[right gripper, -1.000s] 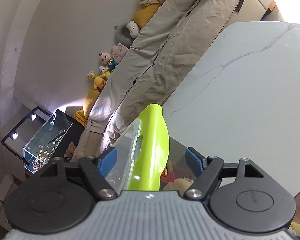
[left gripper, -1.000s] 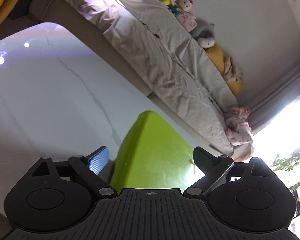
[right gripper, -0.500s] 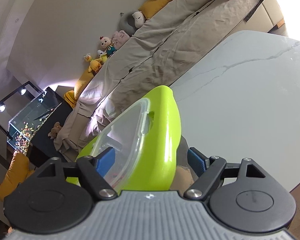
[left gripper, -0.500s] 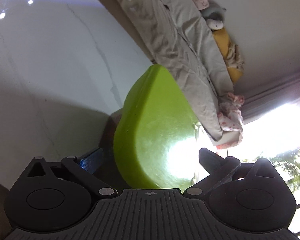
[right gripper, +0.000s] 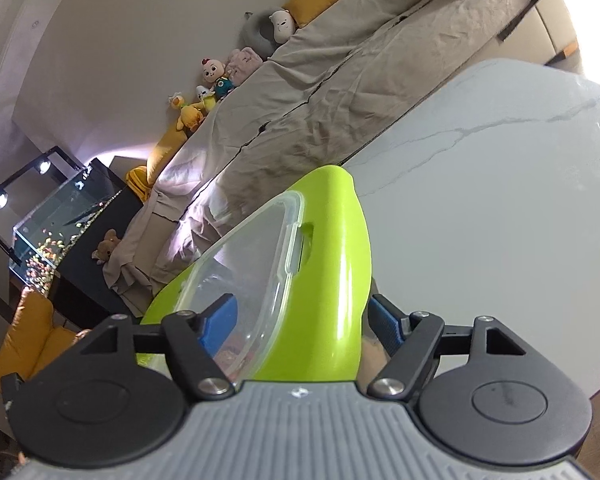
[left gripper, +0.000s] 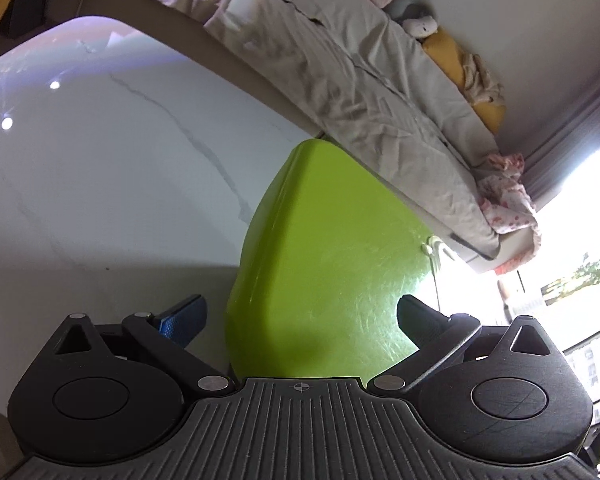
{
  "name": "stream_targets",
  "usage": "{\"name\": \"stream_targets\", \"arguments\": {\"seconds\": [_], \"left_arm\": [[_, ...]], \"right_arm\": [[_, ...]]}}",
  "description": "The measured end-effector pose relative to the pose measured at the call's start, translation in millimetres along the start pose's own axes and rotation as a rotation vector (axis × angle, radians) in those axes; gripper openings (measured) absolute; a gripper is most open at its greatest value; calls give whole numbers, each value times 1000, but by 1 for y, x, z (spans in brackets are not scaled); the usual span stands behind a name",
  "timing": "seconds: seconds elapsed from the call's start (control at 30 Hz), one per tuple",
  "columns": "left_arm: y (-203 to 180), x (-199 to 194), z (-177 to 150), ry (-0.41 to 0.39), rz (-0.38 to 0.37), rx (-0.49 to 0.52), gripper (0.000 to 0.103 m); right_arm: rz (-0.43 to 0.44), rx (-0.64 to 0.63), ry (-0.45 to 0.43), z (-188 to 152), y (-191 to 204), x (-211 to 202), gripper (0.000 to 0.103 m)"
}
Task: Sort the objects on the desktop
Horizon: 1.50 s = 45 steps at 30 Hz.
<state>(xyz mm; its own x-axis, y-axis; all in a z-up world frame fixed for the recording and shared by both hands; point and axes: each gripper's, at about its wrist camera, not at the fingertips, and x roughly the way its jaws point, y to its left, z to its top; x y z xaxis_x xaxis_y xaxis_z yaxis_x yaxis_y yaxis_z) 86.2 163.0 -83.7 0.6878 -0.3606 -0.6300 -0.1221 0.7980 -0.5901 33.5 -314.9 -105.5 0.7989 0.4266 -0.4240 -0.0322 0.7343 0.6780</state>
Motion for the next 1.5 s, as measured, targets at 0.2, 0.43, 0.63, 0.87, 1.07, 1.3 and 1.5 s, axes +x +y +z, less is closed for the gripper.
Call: {"name": "stream_targets", "arguments": {"seconds": [0.2, 0.43, 0.63, 0.87, 1.07, 1.3, 1.5], "left_arm": [[-16, -2, -10, 11, 13, 68, 103], [-19, -2, -16, 33, -1, 74, 103], [-16, -2, -18, 45, 3, 63, 103], [-10, 6, -22, 81, -44, 61, 103], [-14, -2, -35, 75, -79, 88, 103], [24, -7, -4, 11, -22, -94, 103], [14, 14, 22, -13, -32, -44, 101]], "right_arm": [[-22, -73, 70, 23, 7, 22, 64], [-30, -118, 44, 31, 16, 31, 63], [-18, -98, 22, 17, 8, 28, 64], [4, -82, 4, 7, 5, 13, 62], [23, -80, 10, 13, -1, 12, 62], [20, -79, 10, 20, -6, 14, 61], [18, -65, 16, 21, -6, 15, 60]]}}
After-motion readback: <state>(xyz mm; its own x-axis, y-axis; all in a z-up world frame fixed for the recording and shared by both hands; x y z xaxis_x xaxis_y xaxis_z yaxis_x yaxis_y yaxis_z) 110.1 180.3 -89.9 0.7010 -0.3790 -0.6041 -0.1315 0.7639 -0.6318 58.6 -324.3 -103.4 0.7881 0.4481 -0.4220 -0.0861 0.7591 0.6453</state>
